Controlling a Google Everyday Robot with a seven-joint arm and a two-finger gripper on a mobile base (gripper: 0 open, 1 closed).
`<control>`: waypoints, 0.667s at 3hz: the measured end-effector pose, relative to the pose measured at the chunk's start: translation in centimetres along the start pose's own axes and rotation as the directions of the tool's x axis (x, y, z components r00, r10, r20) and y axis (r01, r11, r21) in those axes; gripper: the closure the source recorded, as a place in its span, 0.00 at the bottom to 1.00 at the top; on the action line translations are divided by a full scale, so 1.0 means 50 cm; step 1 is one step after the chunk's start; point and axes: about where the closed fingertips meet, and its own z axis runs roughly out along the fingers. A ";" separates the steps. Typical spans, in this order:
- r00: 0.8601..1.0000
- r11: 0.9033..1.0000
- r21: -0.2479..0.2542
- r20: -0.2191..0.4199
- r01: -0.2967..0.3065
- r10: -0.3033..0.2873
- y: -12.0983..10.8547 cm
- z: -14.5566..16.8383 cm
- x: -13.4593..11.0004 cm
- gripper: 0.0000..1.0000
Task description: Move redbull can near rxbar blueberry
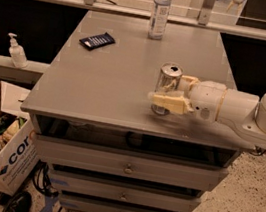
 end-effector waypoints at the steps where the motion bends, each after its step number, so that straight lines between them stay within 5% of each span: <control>1: 0.999 1.000 0.017 0.051 0.006 -0.007 -0.017 -0.004 -0.018 0.64; 2: 0.997 1.000 0.021 0.079 0.021 -0.023 -0.042 0.009 -0.032 0.88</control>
Offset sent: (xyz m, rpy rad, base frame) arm 0.0415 -0.0028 0.0242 0.0792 -0.0941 -0.0096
